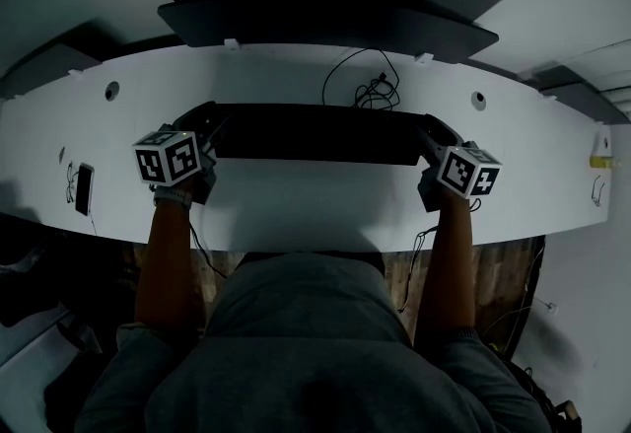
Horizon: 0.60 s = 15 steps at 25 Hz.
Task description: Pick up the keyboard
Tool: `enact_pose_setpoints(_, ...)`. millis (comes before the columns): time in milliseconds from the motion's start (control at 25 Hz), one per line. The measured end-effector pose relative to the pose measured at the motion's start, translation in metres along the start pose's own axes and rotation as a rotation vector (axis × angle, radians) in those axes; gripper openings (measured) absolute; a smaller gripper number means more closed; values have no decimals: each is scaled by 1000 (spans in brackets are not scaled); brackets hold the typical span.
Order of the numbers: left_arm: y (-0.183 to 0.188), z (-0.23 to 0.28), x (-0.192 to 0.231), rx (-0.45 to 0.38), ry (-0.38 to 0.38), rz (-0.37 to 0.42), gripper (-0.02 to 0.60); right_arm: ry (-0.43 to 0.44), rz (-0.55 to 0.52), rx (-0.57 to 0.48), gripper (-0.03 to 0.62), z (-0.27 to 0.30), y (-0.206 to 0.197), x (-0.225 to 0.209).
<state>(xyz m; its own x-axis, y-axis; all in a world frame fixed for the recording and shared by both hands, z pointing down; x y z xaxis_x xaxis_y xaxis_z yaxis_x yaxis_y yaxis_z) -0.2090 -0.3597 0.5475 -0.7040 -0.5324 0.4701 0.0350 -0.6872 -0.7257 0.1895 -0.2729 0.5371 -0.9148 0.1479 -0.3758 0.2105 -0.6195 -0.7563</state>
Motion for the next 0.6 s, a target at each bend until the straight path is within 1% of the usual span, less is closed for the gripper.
enact_pose_setpoints(320, 38, -30, -27, -96, -24, 83, 206, 4, -18, -108, 221, -36, 30, 24)
enact_pose_setpoints(480, 52, -42, -37, -127, -38, 107, 206, -17, -52, -162, 221, -53, 48, 36)
enact_pose_setpoints(600, 61, -53, -44, -154, -38, 123, 206, -8, -58, -192, 221, -64, 55, 46)
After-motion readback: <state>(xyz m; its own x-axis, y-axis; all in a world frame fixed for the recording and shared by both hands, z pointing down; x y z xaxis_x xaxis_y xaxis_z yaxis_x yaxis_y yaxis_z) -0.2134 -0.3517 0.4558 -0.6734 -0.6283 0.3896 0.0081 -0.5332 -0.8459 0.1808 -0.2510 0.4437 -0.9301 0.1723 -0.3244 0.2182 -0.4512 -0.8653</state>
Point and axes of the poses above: the fingertips, and each gripper's own axes: z forward along the fingers, x to its left, y out of its top, the point moved 3 cm from there along -z, backward along the fingers, and after that the axes turned 1 degree about -y, right-handed, at the moved point
